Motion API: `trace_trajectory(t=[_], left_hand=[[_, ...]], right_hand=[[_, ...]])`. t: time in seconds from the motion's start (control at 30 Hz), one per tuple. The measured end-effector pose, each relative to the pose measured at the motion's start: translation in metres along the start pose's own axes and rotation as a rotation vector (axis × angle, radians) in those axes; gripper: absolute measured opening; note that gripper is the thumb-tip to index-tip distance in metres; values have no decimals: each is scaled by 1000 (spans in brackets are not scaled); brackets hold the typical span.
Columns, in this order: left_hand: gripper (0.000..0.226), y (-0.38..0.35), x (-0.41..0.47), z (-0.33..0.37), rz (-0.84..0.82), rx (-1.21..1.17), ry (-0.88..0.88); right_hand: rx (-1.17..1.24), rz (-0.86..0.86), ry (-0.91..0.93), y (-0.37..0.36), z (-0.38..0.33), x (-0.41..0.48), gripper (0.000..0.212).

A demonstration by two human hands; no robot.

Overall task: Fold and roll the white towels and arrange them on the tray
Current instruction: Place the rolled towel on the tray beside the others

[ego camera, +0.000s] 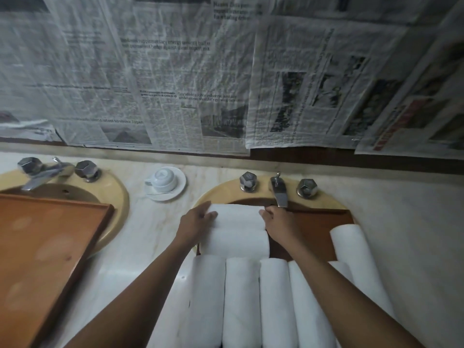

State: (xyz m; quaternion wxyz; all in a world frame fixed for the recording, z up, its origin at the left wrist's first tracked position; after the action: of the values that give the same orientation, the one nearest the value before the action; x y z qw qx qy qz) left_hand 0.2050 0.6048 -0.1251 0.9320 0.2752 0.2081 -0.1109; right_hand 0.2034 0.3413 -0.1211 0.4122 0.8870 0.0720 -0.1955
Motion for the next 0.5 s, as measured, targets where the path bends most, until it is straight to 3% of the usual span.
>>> trace_trajectory(t=[0.2,0.3,0.43,0.5], left_hand=[[36,0,-25,-14,94,-194,-25],[38,-11,-36,-14,34,-186,-58],[41,-12,-39,-10,52,-148,-64],[42,-8,-37,-10,59,-132,-55]], right_hand=[[116,-58,0,-1,9,-16,37],[228,-81,0,-13,13,-22,37],[183,-69,13,-19,12,-27,20],[138,-106,18,-20,10,-27,22]])
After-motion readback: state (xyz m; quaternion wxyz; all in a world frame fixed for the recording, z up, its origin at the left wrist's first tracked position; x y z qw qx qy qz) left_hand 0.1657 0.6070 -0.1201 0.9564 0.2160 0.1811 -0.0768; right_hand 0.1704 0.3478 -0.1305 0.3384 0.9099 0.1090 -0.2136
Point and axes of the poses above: each hand's wrist, its own x-axis towards the middle knuckle, its own y-axis out of the back of the hand, z = x × y, the point moved 5 cm from there along x, towards the middle knuckle, and after that the axes turned 11 degrees about -z, right-handed, at the moved point
